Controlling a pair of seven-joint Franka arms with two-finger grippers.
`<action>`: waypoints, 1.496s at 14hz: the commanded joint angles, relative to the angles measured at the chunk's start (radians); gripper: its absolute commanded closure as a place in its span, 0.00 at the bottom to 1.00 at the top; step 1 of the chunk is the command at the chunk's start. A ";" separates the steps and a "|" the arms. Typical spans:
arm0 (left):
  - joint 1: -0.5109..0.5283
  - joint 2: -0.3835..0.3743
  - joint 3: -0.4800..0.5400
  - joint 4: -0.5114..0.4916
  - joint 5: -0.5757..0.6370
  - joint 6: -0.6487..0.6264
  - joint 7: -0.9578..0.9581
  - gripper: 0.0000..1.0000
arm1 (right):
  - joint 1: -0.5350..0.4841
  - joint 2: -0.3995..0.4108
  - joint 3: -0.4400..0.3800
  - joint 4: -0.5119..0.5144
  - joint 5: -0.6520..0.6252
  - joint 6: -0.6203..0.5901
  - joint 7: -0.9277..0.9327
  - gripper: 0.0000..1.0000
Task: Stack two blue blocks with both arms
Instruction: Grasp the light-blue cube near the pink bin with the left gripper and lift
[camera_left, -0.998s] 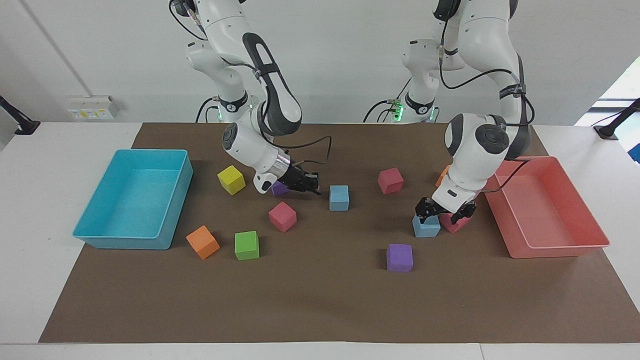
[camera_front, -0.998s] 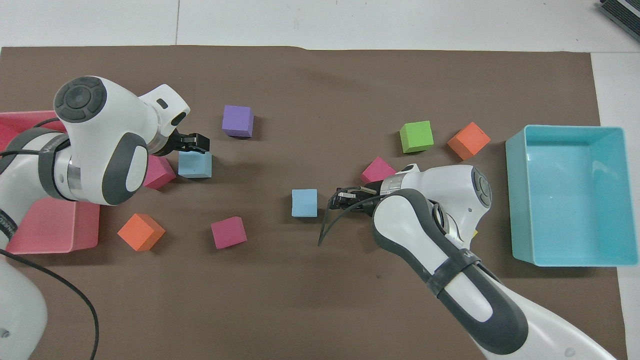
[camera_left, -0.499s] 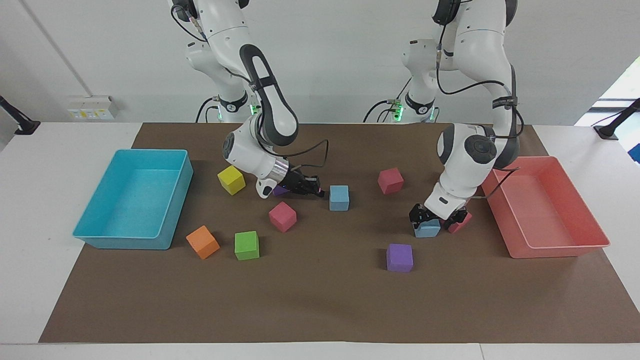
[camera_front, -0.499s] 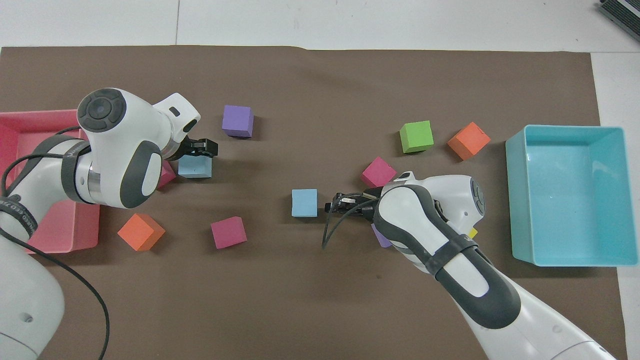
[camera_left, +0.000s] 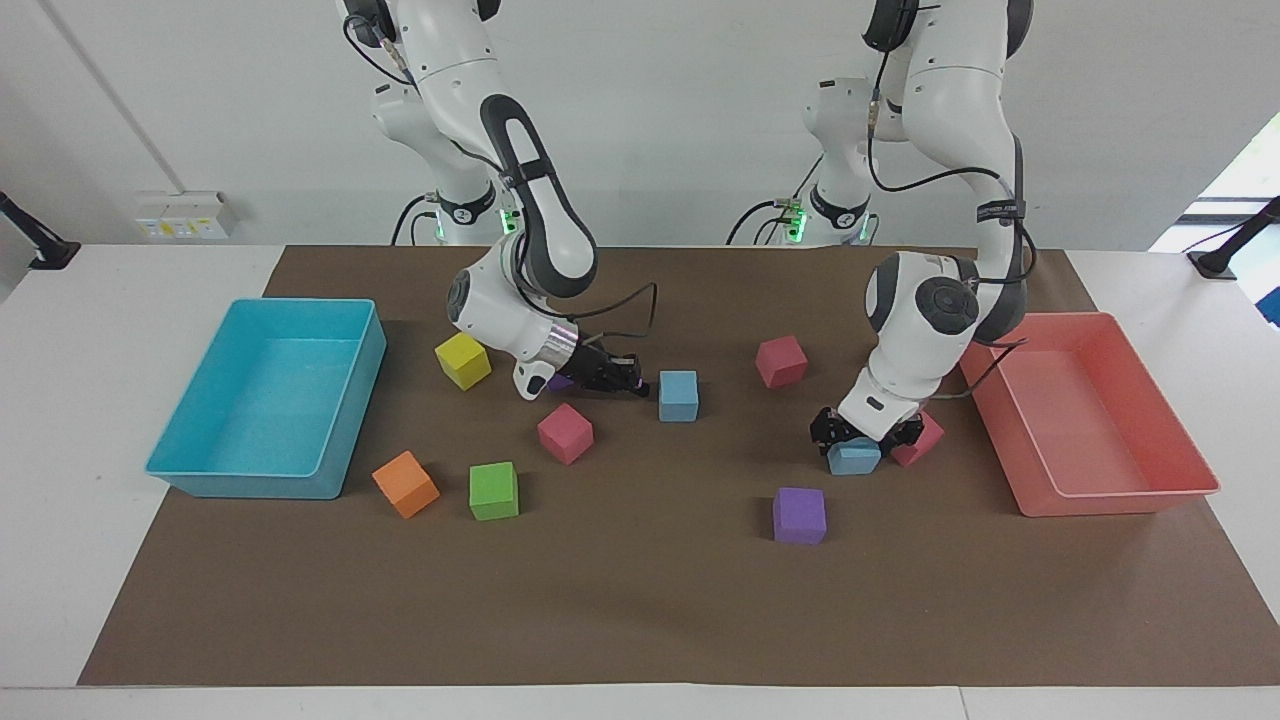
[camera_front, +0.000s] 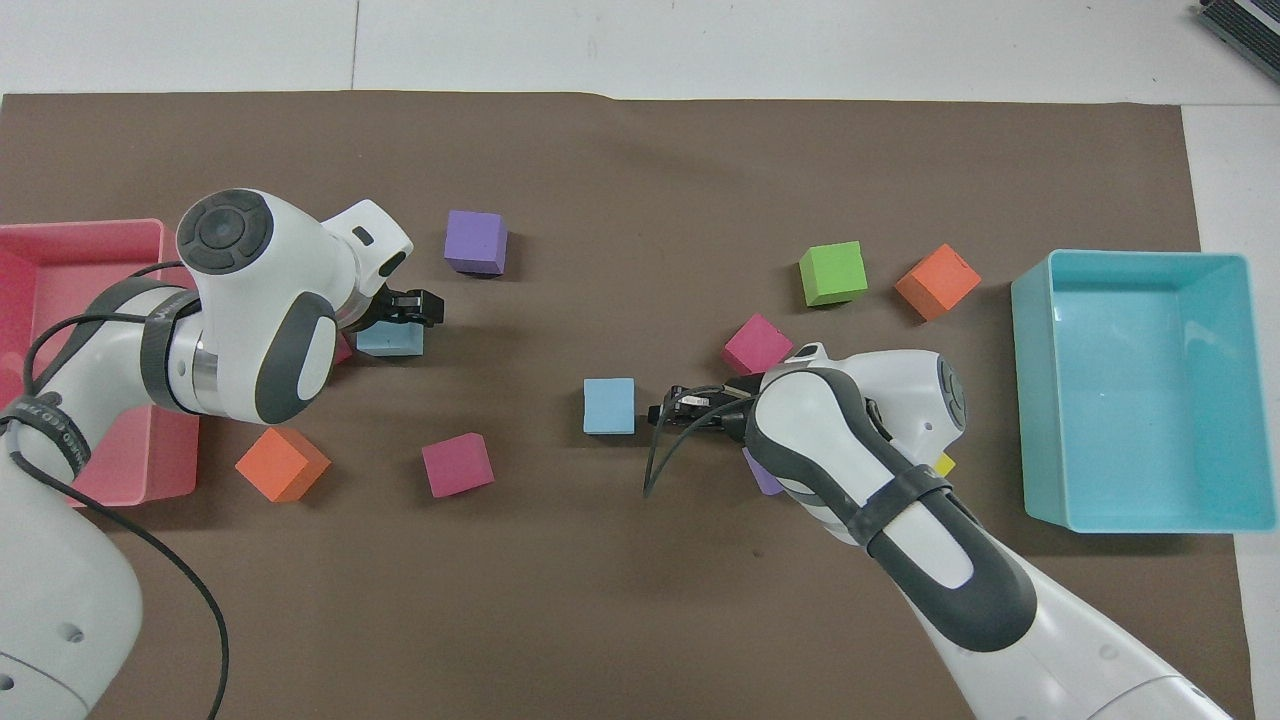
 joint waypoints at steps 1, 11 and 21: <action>-0.017 -0.013 0.017 -0.019 0.040 -0.003 -0.024 0.05 | -0.004 0.000 0.008 0.001 0.068 0.020 -0.078 1.00; -0.018 -0.024 0.011 0.070 0.080 -0.083 -0.017 1.00 | 0.006 0.029 0.008 0.035 0.073 0.018 -0.103 1.00; -0.250 -0.084 0.007 0.216 0.071 -0.287 -0.229 1.00 | 0.013 0.028 0.008 0.035 0.073 0.020 -0.102 1.00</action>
